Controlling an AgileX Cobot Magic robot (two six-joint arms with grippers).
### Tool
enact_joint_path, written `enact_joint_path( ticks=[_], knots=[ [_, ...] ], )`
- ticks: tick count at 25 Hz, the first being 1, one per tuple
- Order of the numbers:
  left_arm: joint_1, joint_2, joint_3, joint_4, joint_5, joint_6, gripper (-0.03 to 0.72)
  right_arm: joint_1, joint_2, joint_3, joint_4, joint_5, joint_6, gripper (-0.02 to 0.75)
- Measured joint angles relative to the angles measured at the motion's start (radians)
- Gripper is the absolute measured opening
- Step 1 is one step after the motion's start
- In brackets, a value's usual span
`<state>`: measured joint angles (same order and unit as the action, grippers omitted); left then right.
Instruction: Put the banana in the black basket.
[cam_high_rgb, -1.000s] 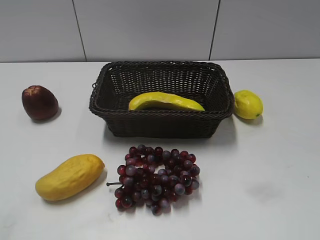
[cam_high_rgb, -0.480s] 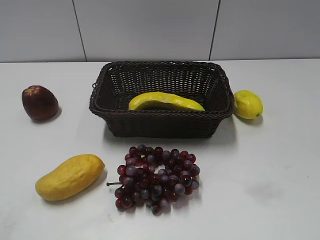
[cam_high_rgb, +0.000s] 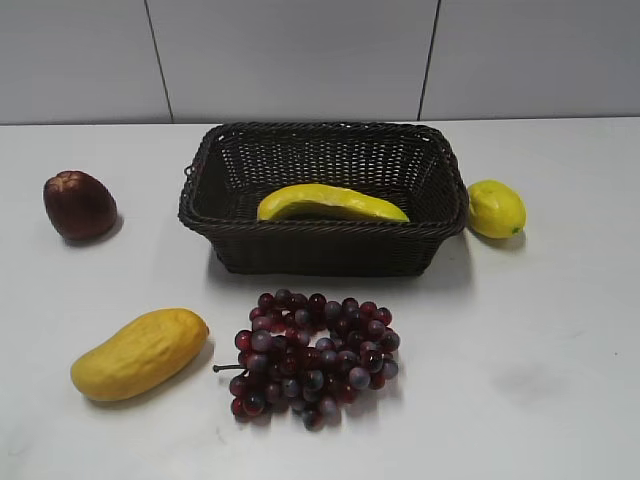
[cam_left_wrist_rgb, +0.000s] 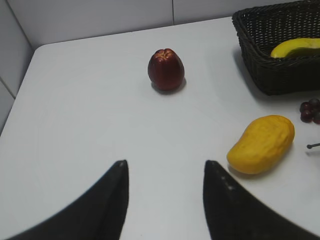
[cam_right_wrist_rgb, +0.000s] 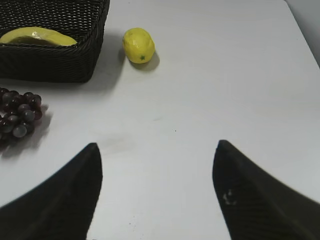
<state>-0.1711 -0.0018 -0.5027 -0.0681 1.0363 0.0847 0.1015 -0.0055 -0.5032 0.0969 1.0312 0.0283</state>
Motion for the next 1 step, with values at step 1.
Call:
enact_joint_path(
  ticks=[1],
  knots=[
    [0.000,0.000,0.000,0.000,0.000,0.000,0.471,0.000,0.000,0.000,0.000,0.000,0.000,0.520]
  ],
)
